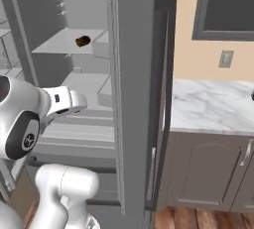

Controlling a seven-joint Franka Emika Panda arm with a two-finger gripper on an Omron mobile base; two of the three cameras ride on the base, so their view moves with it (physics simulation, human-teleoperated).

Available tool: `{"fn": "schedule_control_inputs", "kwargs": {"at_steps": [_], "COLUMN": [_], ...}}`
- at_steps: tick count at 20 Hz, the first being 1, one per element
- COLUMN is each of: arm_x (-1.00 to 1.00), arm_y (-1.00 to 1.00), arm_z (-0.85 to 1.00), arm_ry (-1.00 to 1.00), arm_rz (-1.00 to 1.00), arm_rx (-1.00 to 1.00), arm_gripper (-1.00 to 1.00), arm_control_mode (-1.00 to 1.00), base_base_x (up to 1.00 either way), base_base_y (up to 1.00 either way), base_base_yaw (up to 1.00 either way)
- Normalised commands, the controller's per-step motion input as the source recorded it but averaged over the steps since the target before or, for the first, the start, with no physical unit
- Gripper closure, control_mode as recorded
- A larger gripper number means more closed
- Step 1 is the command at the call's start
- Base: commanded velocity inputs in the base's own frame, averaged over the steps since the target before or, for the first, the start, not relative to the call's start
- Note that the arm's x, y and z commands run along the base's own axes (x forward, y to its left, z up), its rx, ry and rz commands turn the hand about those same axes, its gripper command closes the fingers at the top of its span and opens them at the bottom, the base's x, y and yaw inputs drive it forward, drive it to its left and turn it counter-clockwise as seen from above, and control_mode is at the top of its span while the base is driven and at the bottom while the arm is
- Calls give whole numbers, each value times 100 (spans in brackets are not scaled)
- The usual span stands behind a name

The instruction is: Place the cold items (sweet potato and lime) from the fridge in one tupperware on the dining counter. Place the warm items (hot dog and kebab skewer) in the stove area in another tupperware.

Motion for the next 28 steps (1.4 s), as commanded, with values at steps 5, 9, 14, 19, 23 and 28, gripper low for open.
{"fn": "schedule_control_inputs", "kwargs": {"at_steps": [5, 9, 14, 19, 23, 28], "arm_x": [0, 0, 0, 0, 0, 0], "arm_y": [0, 0, 0, 0, 0, 0], "arm_z": [0, 0, 0, 0, 0, 0], "arm_ry": [0, 0, 0, 0, 0, 0], "arm_rz": [0, 0, 0, 0, 0, 0], "arm_rx": [0, 0, 0, 0, 0, 0], "arm_gripper": [-100, -100, -100, -100, -100, -100], "arm_control_mode": [100, 100, 100, 100, 100, 100], "base_base_x": [25, 42, 40, 36, 68, 78], "base_base_y": [26, 26, 47, 38, 2, 0], "base_base_yaw": [20, 5, 0, 0, 0, 1]}}
